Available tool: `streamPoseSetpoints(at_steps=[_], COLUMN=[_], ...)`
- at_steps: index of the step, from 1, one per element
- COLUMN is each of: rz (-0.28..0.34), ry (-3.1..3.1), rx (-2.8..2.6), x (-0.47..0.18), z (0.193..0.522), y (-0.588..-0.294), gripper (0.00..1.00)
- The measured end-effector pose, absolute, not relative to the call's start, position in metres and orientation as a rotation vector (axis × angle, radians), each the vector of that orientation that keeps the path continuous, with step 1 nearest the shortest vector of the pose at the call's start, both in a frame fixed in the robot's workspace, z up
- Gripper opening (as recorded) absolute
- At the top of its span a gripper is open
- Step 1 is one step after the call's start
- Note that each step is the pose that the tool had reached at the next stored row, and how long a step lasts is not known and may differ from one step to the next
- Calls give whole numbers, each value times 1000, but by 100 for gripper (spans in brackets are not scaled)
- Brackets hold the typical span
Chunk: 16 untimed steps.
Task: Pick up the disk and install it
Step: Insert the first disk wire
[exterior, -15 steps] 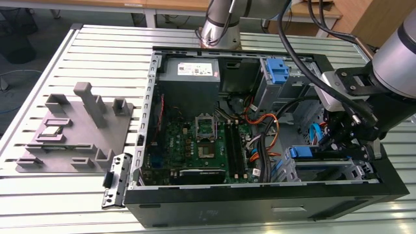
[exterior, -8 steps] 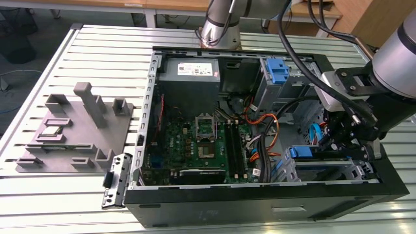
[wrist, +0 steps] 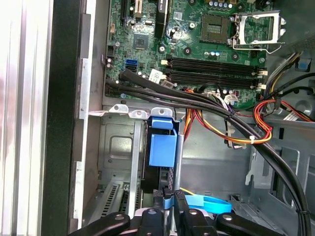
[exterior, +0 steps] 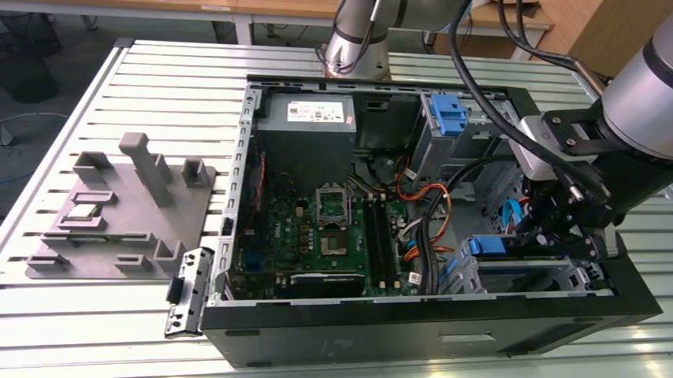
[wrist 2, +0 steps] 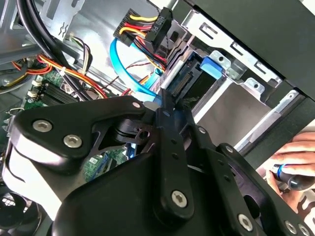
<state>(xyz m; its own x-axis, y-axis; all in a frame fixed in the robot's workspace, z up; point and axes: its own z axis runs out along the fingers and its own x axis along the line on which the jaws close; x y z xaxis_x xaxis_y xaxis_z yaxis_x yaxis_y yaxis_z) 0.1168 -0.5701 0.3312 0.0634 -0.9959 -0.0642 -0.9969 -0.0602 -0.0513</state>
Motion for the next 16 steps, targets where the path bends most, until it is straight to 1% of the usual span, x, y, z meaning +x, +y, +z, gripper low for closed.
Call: streamPoseSetpoints(at_steps=[12,16], rz=[18,18], ry=[2096,2096], rx=[-2230,-2229], x=[117,117], z=[352,353], y=[-570,-570], gripper=[24,24])
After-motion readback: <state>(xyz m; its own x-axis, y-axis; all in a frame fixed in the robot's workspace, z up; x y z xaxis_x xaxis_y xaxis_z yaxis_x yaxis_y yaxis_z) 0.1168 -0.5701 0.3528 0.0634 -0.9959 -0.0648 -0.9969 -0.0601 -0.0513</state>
